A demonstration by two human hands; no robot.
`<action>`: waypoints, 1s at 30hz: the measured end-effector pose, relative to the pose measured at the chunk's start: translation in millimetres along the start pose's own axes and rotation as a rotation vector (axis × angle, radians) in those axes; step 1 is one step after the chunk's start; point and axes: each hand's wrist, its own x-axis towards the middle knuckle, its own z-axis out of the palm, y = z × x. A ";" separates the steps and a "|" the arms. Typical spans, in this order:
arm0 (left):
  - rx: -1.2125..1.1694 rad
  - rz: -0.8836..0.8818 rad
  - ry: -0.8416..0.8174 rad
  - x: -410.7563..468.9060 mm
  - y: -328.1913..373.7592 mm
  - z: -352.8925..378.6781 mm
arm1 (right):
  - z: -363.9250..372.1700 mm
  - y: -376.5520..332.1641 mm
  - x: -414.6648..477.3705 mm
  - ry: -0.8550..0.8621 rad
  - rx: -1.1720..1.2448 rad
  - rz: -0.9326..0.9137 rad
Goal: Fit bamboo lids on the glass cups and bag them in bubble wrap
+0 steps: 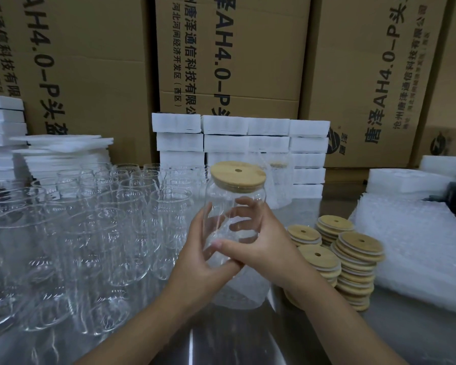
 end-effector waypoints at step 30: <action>0.621 -0.105 -0.013 7.6 8.1 -17.9 | -6.1 -10.0 2.0 -0.008 0.339 -0.015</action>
